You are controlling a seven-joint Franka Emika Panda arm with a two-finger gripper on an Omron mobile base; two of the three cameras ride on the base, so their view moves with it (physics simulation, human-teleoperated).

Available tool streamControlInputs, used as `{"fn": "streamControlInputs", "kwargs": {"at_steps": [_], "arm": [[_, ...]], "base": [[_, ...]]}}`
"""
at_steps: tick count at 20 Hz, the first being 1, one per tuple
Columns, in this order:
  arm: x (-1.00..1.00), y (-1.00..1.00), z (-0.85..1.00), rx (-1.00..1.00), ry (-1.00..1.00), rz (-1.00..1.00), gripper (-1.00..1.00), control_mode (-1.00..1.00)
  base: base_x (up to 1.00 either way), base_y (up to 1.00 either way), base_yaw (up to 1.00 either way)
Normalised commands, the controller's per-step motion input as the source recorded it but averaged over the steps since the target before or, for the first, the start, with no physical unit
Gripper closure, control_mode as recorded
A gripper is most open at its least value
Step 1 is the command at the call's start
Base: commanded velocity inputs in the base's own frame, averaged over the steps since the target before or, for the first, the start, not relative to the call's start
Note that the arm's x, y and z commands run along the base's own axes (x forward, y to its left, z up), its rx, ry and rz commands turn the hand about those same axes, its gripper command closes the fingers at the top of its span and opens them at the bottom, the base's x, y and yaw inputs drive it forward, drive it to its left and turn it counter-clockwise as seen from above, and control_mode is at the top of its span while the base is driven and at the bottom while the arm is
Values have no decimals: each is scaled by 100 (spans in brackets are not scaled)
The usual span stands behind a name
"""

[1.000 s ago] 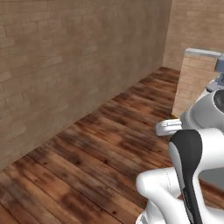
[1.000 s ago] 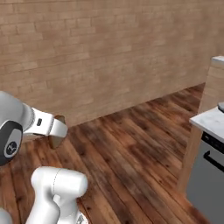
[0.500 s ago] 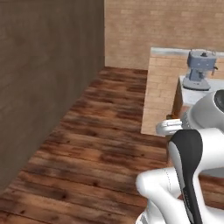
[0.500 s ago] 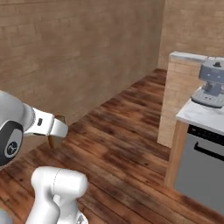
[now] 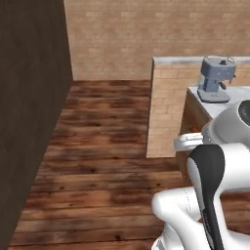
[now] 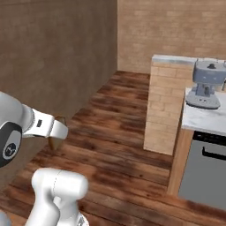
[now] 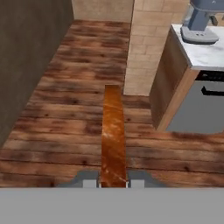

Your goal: Start the toaster. Once the lever pops up, take the bread to the plate on the dining counter.

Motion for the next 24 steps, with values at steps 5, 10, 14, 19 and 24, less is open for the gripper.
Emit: {"fn": "streamControlInputs", "kwargs": {"at_steps": [5, 10, 14, 19, 24], "arm": [[0, 0, 0, 0, 0, 0, 100, 100], [0, 0, 0, 0, 0, 0, 100, 100], [0, 0, 0, 0, 0, 0, 100, 100], [0, 0, 0, 0, 0, 0, 100, 100], [0, 0, 0, 0, 0, 0, 100, 100]], "base": [[100, 100, -34], [100, 100, -33], [100, 100, -33], [100, 100, -35], [100, 99, -39]]}}
